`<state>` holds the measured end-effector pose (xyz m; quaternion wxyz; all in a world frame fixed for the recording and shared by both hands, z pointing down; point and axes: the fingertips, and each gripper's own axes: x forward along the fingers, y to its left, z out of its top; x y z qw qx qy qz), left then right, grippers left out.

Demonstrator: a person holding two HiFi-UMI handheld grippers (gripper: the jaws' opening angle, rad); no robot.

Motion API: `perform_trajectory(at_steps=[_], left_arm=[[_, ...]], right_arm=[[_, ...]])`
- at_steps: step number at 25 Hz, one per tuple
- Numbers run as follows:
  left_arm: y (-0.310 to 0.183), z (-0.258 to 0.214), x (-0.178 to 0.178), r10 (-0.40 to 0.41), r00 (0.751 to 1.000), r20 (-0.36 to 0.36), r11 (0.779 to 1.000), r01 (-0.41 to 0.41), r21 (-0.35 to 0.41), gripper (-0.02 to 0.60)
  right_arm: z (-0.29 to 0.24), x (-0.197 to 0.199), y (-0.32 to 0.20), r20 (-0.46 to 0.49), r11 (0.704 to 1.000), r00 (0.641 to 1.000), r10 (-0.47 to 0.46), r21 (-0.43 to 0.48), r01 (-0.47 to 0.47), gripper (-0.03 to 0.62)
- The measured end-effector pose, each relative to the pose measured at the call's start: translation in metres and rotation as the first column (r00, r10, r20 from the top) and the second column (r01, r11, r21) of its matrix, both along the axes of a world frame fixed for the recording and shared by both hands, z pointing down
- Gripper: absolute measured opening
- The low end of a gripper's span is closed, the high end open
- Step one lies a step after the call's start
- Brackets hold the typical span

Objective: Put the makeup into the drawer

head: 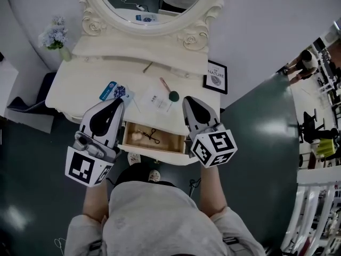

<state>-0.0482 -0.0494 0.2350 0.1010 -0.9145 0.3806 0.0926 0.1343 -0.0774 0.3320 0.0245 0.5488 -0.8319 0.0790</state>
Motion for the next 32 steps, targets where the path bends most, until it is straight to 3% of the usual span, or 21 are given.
perform_trajectory(at_steps=[11, 17, 32], left_arm=[[-0.064, 0.013, 0.003, 0.089, 0.996, -0.020, 0.995, -0.089, -0.038, 0.014], [-0.092, 0.029, 0.008, 0.135, 0.991, 0.006, 0.989, -0.135, -0.054, 0.014], [-0.142, 0.075, 0.020, 0.239, 0.971, 0.003, 0.961, -0.236, -0.146, 0.014]], right_arm=[[0.034, 0.001, -0.058, -0.095, 0.993, 0.995, 0.037, -0.105, -0.047, 0.025], [0.064, 0.003, -0.086, -0.123, 0.980, 0.991, 0.061, -0.179, -0.082, 0.025], [0.173, 0.018, -0.110, -0.189, 0.879, 0.977, 0.100, -0.444, -0.176, 0.025]])
